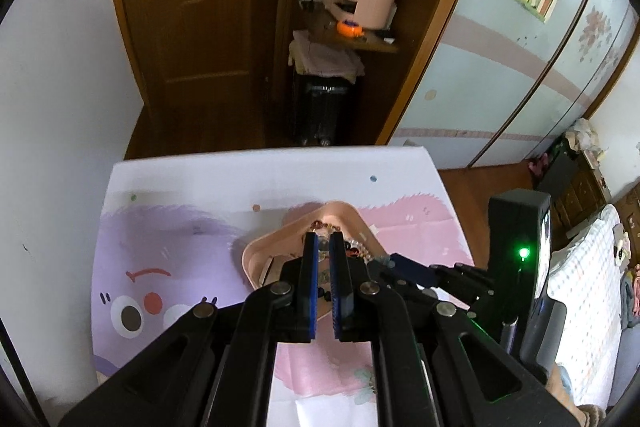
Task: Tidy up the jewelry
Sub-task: 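Lower the pearl necklace into the pink box and open the left tool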
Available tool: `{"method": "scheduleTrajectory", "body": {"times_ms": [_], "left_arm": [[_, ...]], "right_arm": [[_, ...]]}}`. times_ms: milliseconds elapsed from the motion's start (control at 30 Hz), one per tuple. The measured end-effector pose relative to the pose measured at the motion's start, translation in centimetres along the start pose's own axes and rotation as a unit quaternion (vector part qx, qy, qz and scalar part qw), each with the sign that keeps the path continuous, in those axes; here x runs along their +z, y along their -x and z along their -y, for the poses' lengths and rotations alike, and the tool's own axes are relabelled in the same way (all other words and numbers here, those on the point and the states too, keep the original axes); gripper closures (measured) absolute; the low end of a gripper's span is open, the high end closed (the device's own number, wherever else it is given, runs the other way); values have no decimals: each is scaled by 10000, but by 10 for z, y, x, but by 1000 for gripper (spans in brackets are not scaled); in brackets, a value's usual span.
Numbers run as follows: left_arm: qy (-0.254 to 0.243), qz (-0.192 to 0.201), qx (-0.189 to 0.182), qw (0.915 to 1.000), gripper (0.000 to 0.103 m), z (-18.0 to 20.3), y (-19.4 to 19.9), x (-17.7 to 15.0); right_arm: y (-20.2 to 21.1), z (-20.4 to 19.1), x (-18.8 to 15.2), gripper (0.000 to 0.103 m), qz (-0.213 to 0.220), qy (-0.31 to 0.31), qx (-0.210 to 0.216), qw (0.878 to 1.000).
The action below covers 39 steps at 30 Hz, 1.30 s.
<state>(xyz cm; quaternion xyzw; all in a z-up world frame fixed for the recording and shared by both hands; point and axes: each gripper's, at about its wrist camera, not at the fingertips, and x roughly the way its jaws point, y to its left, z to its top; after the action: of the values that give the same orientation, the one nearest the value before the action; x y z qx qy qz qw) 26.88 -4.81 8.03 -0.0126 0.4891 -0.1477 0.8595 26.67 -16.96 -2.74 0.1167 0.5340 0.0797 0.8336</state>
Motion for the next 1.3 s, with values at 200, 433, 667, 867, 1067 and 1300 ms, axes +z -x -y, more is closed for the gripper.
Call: {"method": "scheduleTrajectory", "body": {"times_ms": [200, 433, 667, 867, 1067, 1300], "left_arm": [[-40, -186, -64, 9998, 100, -2, -16, -11], [-43, -382, -161, 9991, 100, -3, -24, -22], [-179, -199, -269, 9993, 100, 5, 0, -22], [-245, -214, -260, 9991, 100, 9, -1, -22], [-166, -403, -67, 9990, 100, -1, -24, -30], [-61, -682, 202, 9975, 100, -19, -60, -43]], "right_arm": [[-20, 4, -4, 83, -175, -19, 5, 9998], [-37, 2, -11, 83, -375, -17, 89, 9993], [-37, -4, -11, 83, -382, 15, 170, 9991], [-35, -7, -10, 83, -363, 56, 201, 9991], [-43, -8, -13, 83, -462, 66, 190, 9987], [-60, -4, -20, 83, -668, -32, 257, 9974]]}}
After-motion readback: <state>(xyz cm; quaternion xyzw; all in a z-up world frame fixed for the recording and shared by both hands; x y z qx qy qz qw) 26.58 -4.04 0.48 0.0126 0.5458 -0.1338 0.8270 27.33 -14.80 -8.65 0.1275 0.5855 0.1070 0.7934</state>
